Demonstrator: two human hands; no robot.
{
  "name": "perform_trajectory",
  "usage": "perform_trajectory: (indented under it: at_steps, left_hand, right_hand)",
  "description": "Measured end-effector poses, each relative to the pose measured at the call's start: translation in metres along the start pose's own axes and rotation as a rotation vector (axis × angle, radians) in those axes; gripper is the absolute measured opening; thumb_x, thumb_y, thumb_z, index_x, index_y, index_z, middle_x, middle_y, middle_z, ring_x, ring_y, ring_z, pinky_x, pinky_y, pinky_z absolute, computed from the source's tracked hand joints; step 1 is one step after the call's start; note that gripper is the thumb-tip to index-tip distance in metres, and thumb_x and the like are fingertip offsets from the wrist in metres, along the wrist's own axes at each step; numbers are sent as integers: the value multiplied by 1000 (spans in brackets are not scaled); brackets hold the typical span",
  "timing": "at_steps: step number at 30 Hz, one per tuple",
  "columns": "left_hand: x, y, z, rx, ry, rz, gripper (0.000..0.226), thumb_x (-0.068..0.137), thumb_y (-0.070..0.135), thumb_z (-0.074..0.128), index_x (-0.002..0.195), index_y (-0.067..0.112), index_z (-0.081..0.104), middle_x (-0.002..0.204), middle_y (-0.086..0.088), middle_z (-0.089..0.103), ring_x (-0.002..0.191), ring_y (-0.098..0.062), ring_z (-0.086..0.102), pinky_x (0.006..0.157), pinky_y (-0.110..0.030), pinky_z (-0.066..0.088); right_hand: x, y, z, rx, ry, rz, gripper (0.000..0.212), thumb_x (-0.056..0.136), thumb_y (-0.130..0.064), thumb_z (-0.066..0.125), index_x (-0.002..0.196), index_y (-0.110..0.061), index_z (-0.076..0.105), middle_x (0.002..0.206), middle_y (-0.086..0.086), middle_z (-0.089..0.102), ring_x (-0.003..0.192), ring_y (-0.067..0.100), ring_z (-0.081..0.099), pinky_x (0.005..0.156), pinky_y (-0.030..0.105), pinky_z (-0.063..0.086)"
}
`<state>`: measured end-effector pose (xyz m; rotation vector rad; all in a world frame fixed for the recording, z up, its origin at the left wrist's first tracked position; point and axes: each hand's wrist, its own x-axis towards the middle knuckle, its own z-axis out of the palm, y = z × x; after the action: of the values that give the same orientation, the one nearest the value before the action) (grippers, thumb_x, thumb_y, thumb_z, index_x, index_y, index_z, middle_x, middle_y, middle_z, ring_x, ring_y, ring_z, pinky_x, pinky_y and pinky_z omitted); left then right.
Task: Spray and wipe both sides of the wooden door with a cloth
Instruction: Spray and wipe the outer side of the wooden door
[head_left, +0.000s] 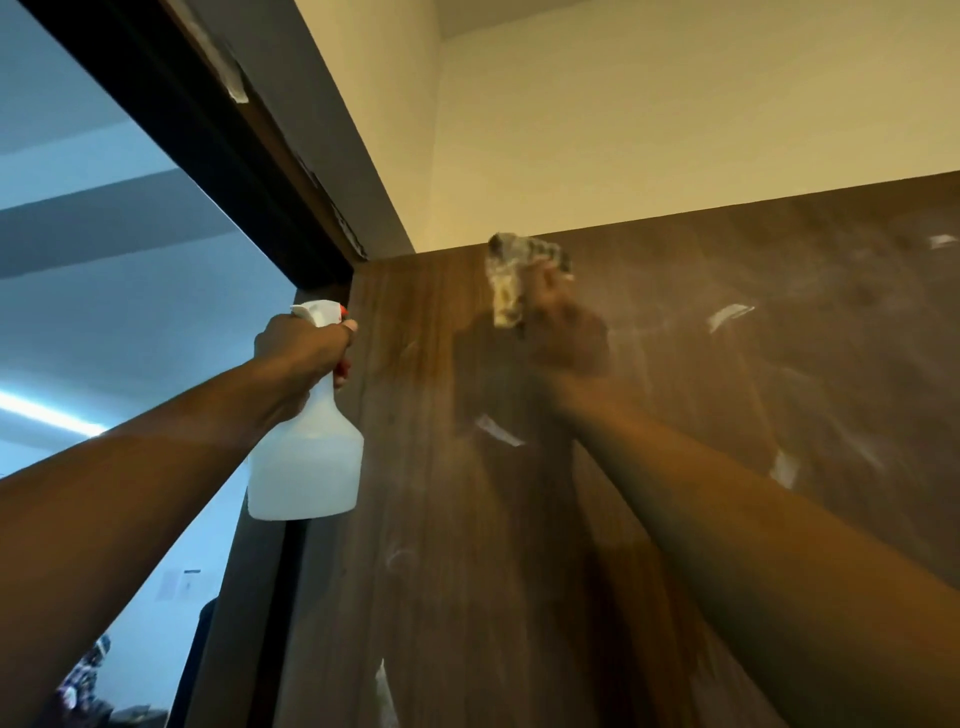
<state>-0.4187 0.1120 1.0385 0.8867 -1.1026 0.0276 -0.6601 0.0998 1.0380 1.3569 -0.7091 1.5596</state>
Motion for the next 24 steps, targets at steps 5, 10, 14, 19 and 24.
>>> perform_trajectory:
  at_steps: [5,10,14,19,24]
  left_hand:
    - [19,-3,-2,1,-12,35,42,88,45,57,104,7,56,77,-10,63,57,-19,59,52,-23,47]
    - [48,-15,-1,-12,-66,59,43,89,46,55,100,5,60,76,-12,65,60,-21,62,56,-26,53]
    - [73,-19,4,-21,-87,68,41,89,45,56,100,5,61,81,-15,66,66,-24,65,65,-32,57]
    - [79,-12,14,20,-48,94,41,92,43,53,102,4,59,81,-15,64,61,-24,63,50,-27,51]
    - [76,-13,16,9,-117,96,46,91,45,53,103,2,62,85,-18,66,65,-28,65,52,-27,52]
  right_hand:
    - [-2,-38,84,-2,-417,-122,61,97,-15,55,153,-9,31,164,13,19,153,30,8,123,44,7]
    - [39,-60,140,-88,-301,-119,68,99,-31,50,157,-11,19,167,10,5,154,27,-5,123,45,-1]
    - [88,-87,173,-129,-336,-167,70,99,-40,45,159,-21,15,167,7,5,153,31,-5,123,47,2]
    - [77,-96,181,-141,-429,-406,70,98,-46,50,158,-24,21,166,1,15,154,26,4,124,47,8]
    - [47,-42,152,-150,-361,-387,69,95,-52,52,155,-28,27,166,-2,14,153,21,5,123,48,14]
